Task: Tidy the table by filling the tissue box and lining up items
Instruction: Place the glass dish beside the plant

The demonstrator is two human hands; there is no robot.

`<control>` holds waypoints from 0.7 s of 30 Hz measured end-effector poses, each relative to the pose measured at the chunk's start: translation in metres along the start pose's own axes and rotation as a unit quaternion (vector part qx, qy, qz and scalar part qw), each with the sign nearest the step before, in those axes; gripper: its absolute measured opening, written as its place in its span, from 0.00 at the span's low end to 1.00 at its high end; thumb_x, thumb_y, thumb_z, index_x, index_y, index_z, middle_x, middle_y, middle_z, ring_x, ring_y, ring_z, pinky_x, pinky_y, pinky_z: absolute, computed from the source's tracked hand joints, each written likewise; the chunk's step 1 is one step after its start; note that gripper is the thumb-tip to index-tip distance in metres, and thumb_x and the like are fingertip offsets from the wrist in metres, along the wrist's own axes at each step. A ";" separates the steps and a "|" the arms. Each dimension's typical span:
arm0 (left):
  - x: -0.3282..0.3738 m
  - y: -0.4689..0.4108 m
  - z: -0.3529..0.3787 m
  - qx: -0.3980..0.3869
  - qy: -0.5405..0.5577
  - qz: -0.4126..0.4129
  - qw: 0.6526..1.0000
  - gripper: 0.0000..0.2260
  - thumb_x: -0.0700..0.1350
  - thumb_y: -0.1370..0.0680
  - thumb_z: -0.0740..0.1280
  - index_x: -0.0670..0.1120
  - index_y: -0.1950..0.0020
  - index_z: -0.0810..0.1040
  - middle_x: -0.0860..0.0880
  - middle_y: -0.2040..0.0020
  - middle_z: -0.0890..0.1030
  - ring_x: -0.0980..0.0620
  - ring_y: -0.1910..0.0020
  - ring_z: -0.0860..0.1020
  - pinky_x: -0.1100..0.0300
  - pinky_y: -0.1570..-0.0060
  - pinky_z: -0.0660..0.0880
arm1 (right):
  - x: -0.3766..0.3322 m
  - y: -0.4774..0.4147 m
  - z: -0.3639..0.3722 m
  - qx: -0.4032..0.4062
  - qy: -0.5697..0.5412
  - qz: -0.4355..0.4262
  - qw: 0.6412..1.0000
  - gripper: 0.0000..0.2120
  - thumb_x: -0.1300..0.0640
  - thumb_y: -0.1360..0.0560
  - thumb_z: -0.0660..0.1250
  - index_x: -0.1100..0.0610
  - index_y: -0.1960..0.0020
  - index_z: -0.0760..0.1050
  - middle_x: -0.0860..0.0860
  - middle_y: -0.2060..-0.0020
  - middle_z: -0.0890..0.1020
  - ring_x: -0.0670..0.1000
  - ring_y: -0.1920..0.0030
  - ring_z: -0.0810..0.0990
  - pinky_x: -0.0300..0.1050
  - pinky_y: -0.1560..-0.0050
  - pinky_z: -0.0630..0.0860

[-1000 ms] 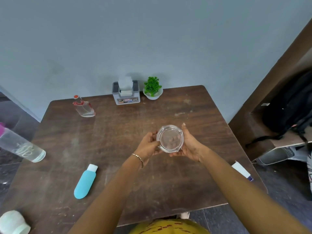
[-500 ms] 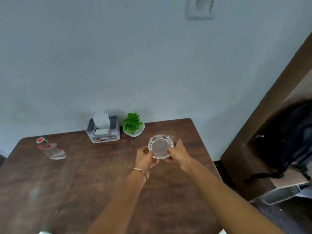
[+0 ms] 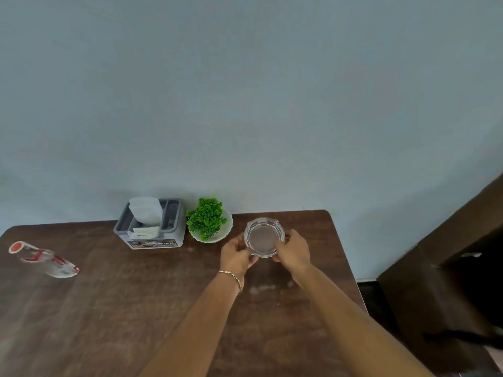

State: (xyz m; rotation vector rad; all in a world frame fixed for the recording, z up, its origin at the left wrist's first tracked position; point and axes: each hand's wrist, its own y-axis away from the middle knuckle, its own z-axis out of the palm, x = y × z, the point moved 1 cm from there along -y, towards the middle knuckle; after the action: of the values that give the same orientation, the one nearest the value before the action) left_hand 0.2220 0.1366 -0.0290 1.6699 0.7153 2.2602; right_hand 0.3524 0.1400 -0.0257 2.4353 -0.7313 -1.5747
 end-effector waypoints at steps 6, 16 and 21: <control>-0.014 -0.017 0.001 0.037 0.034 0.033 0.998 0.16 0.29 0.23 0.60 0.36 0.35 0.73 0.40 0.41 0.78 0.53 0.50 0.77 0.68 0.60 0.78 | 0.016 -0.025 0.017 0.020 -0.013 -0.015 1.000 0.20 0.52 0.35 0.64 0.53 0.43 0.76 0.53 0.51 0.81 0.54 0.62 0.84 0.54 0.53 0.82; -0.011 -0.030 0.004 0.000 -0.004 0.039 0.999 0.23 0.29 0.24 0.60 0.40 0.29 0.67 0.54 0.51 0.81 0.61 0.58 0.74 0.68 0.58 0.72 | 0.020 -0.049 0.027 0.014 -0.051 -0.046 0.998 0.19 0.53 0.28 0.66 0.53 0.37 0.74 0.54 0.45 0.79 0.55 0.53 0.83 0.53 0.49 0.82; -0.012 -0.035 0.002 -0.029 -0.095 0.024 0.995 0.30 0.27 0.26 0.58 0.44 0.25 0.61 0.52 0.48 0.81 0.59 0.56 0.71 0.70 0.64 0.68 | 0.018 -0.043 0.017 -0.025 -0.112 -0.042 0.992 0.17 0.62 0.21 0.62 0.58 0.33 0.72 0.55 0.41 0.76 0.53 0.51 0.83 0.33 0.62 0.80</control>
State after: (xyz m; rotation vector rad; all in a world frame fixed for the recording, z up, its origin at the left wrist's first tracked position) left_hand 0.2247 0.1613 -0.0563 1.8617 0.5653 2.0943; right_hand 0.3570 0.1710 -0.0636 2.3063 -0.6204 -1.8972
